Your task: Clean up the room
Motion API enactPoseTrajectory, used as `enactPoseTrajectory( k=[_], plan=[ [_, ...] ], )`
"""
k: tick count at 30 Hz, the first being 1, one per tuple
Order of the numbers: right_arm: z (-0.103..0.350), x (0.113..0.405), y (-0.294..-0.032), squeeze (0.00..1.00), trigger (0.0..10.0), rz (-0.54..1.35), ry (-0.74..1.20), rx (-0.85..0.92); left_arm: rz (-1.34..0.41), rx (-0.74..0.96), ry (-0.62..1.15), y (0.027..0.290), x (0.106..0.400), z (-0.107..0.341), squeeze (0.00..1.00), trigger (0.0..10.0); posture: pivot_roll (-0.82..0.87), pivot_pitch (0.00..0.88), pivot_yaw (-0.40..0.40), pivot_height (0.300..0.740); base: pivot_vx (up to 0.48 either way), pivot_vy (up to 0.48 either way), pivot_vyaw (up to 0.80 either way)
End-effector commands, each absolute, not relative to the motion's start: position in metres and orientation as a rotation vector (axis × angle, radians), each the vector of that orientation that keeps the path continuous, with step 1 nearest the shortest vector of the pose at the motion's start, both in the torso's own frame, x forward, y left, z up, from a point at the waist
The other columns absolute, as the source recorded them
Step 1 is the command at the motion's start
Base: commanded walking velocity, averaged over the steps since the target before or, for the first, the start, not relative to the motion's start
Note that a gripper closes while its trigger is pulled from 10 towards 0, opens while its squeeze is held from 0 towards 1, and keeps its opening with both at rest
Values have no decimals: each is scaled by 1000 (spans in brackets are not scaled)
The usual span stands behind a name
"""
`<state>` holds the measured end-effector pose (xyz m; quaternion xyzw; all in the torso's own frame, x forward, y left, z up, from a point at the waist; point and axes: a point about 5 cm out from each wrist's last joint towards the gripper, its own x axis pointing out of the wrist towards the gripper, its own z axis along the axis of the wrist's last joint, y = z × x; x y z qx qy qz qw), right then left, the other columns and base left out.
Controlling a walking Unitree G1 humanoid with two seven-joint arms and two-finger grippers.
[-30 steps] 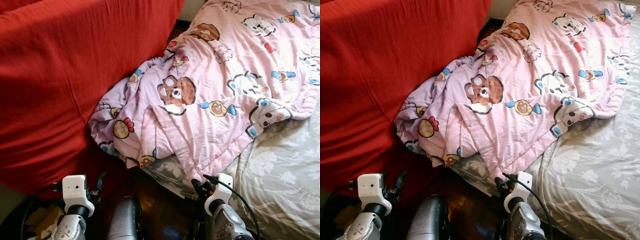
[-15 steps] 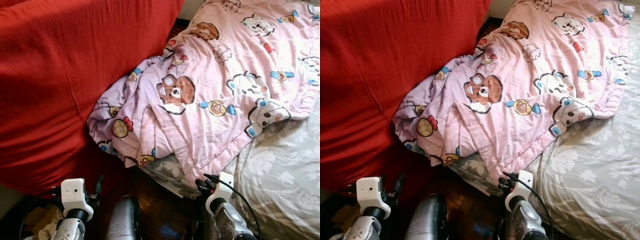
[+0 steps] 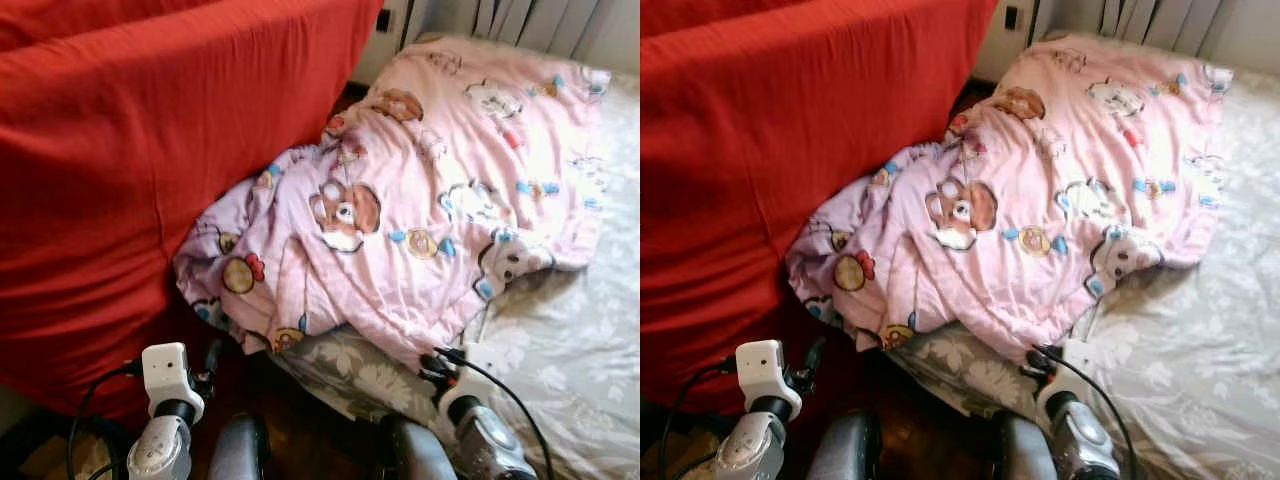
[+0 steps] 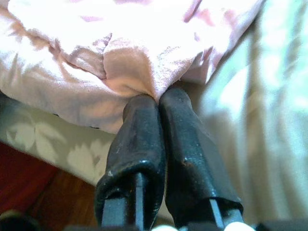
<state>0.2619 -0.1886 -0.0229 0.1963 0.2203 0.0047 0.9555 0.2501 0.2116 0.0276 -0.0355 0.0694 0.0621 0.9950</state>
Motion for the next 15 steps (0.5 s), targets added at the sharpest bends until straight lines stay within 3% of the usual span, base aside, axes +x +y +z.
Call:
enactPoseTrajectory(
  k=[1,4,5,6,7,15],
  plan=[
    [-22,258,-198,0,0,-4,407,391,142,-70,156,214,249,22,0,10000,53,0,-45,605,0,0,0],
    [-19,255,-200,0,0,25,364,375,127,-73,156,211,252,21,0,10000,38,0,-40,605,0,0,0],
    [-18,254,-200,0,1020,37,350,359,122,-74,155,210,252,20,0,10000,34,0,-37,605,0,0,0],
    [-18,254,-200,0,1020,37,350,359,122,-74,155,210,252,20,0,10000,34,0,-37,605,0,0,0],
    [-19,252,-200,0,10000,31,352,346,116,-74,159,209,251,18,0,10000,21,0,-26,605,0,0,0],
    [-18,251,-197,0,10000,4,322,326,105,-76,176,207,247,9,0,10000,25,0,-16,625,0,0,0]
  ],
)
